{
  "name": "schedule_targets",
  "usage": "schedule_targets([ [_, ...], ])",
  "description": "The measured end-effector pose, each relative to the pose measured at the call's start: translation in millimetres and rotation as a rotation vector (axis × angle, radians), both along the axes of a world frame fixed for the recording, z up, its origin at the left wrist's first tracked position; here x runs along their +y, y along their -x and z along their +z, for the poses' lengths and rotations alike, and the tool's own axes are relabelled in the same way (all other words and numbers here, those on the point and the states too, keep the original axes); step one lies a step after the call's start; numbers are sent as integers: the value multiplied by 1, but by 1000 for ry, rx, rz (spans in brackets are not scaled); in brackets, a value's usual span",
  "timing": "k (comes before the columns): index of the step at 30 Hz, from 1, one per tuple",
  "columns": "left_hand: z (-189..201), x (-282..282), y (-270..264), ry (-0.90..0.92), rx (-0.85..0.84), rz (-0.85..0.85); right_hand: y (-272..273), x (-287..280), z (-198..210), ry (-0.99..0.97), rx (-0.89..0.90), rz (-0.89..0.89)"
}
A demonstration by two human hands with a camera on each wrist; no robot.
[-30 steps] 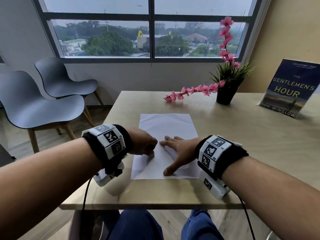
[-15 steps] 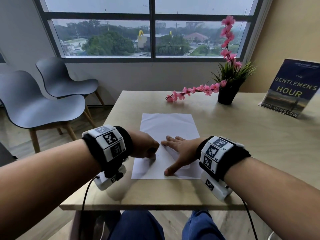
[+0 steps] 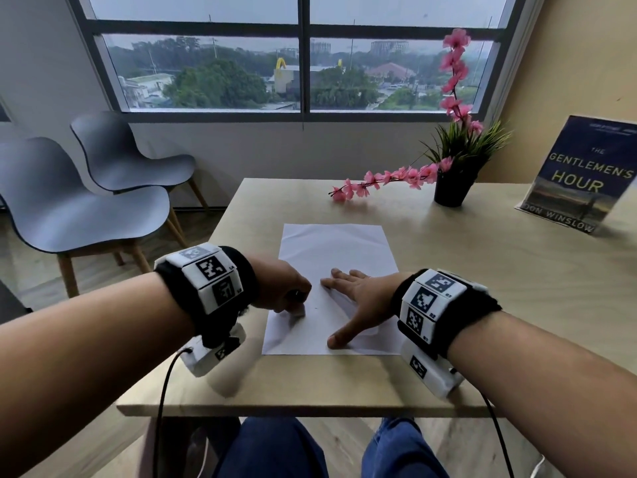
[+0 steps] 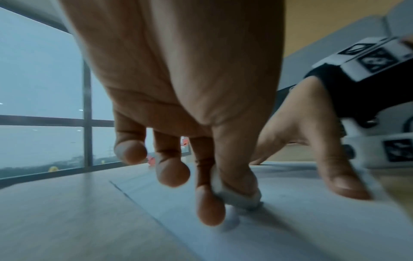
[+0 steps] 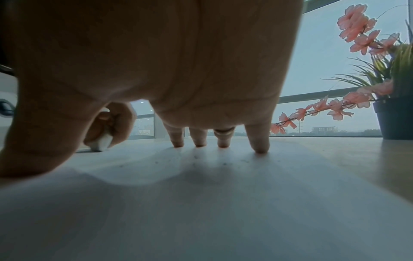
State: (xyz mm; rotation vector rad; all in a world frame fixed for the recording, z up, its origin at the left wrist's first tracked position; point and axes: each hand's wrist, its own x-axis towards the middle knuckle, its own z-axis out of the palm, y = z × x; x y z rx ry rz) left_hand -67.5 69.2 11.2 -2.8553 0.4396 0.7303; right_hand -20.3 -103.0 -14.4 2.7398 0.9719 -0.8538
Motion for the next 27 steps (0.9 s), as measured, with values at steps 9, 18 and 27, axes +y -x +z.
schedule_targets([
  [9,-2,-1,7,5,-7,-11,0,-1,0,-12,4,-6],
  [18,-3,-3,17,-38,-41,-44,-1,-1,-1,-14,2,-4],
  [27,1,4,13,-70,-51,4,1,0,0,-6,4,-9],
])
